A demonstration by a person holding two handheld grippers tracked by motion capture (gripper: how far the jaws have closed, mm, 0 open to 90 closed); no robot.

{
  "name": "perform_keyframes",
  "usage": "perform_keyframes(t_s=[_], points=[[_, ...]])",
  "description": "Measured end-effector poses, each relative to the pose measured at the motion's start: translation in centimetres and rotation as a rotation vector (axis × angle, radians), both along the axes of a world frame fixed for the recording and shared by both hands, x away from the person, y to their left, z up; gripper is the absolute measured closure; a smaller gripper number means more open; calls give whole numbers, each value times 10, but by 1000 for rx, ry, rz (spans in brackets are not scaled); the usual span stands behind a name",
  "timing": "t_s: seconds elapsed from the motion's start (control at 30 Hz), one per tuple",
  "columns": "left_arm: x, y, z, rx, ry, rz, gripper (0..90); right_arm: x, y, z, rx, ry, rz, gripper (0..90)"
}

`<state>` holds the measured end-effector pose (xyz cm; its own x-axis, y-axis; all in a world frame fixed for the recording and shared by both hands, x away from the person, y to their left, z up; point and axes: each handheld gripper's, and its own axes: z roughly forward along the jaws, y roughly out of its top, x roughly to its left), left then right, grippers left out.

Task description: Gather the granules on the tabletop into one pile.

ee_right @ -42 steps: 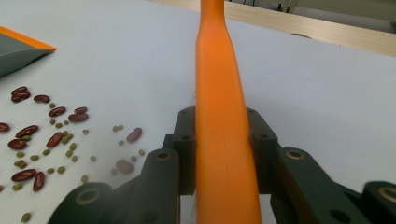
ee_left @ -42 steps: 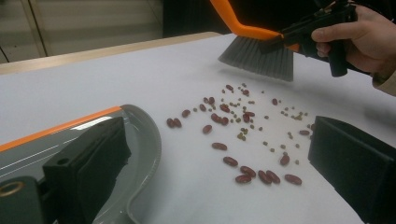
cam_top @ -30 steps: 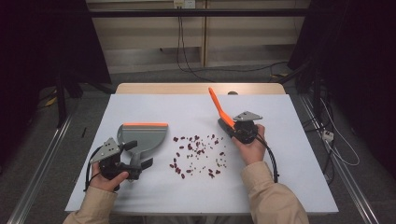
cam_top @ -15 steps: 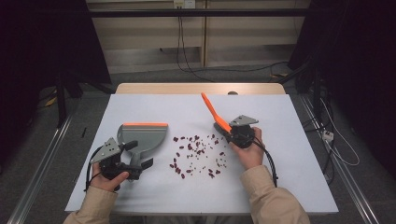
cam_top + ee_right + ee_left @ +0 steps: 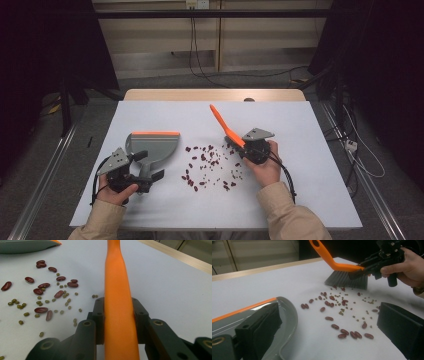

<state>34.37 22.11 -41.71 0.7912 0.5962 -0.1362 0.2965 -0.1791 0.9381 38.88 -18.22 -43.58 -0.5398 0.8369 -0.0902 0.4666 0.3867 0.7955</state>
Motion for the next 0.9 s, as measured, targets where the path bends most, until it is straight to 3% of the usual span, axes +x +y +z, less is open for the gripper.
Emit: perform_keyframes(t_s=[0.9], points=[[0, -1, 1, 11, -7, -9, 47, -21, 15, 1, 19, -1, 53, 713]])
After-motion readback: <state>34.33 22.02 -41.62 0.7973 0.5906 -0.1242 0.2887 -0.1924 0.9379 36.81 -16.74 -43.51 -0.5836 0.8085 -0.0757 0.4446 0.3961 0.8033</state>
